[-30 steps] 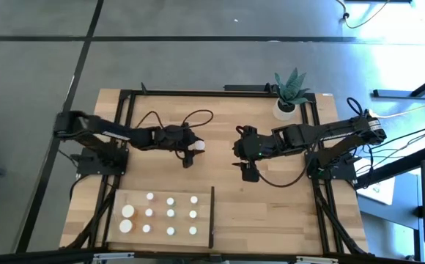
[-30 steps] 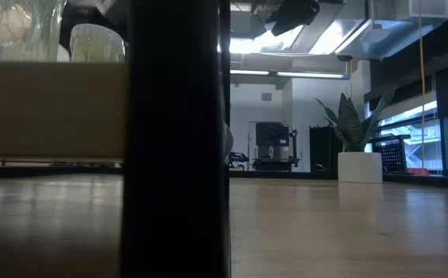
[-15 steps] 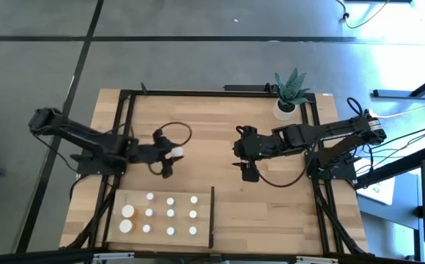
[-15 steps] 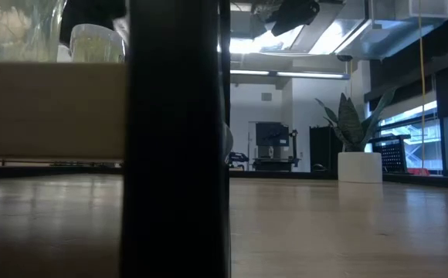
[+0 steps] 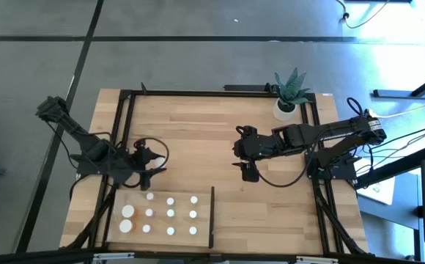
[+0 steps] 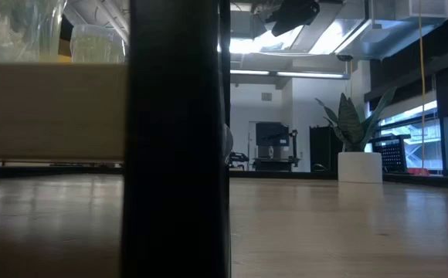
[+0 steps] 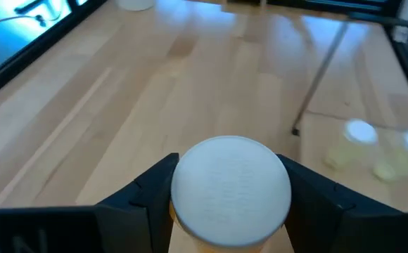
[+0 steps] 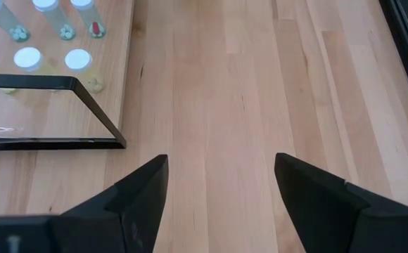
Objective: Pick and place medicine bottles onto shelf by color
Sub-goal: Put the orange pill bottle on the shelf aligned with the other orange pill bottle
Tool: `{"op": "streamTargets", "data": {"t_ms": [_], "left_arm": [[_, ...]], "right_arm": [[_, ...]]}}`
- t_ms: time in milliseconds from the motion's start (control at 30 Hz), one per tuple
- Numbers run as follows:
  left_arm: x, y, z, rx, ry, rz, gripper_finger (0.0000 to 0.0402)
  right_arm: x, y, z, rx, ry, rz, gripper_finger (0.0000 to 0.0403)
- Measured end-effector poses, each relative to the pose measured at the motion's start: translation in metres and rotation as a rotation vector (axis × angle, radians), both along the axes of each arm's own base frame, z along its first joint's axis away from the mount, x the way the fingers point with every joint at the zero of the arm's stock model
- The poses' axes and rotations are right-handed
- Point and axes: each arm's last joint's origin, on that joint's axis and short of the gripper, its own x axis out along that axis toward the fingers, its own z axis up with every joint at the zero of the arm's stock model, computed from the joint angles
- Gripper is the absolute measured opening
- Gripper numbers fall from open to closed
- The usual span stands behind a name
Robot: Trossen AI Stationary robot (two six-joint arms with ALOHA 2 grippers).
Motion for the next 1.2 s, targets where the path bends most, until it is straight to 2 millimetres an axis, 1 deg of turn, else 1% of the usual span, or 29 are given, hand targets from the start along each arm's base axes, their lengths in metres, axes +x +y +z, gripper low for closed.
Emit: {"op": "streamTargets", "data": {"t_ms": [167, 300, 500, 600, 867, 1000, 1200], "left_arm": [[-0.016, -0.005, 0.005, -0.001, -0.018, -0.094, 0.0196], [-0.024, -0.007, 0.009, -0.009, -0.04, -0.147, 0.0196], [-0.032, -0.008, 0.006, -0.001, 0.023, -0.241, 0.0196], [-0.036, -0.01, 0.004, -0.012, 0.072, -0.329, 0.0196], [-0.043, -0.015, 0.005, -0.072, 0.124, -0.509, 0.0196], [-0.048, -0.016, 0.005, -0.093, 0.141, -0.566, 0.0196], [-0.05, -0.018, 0.005, -0.08, 0.141, -0.601, 0.0196]], "right_arm": [[0.0, 0.0, 0.0, 0.0, 0.0, 0.0, 0.0262], [0.0, 0.0, 0.0, 0.0, 0.0, 0.0, 0.0262], [0.0, 0.0, 0.0, 0.0, 0.0, 0.0, 0.0262], [0.0, 0.0, 0.0, -0.001, 0.0, 0.001, 0.0262], [0.0, 0.0, 0.0, 0.0, 0.0, 0.0, 0.0262], [0.0, 0.0, 0.0, -0.001, 0.0, 0.0, 0.0262], [0.0, 0.0, 0.0, 0.0, 0.0, 0.0, 0.0262]]}}
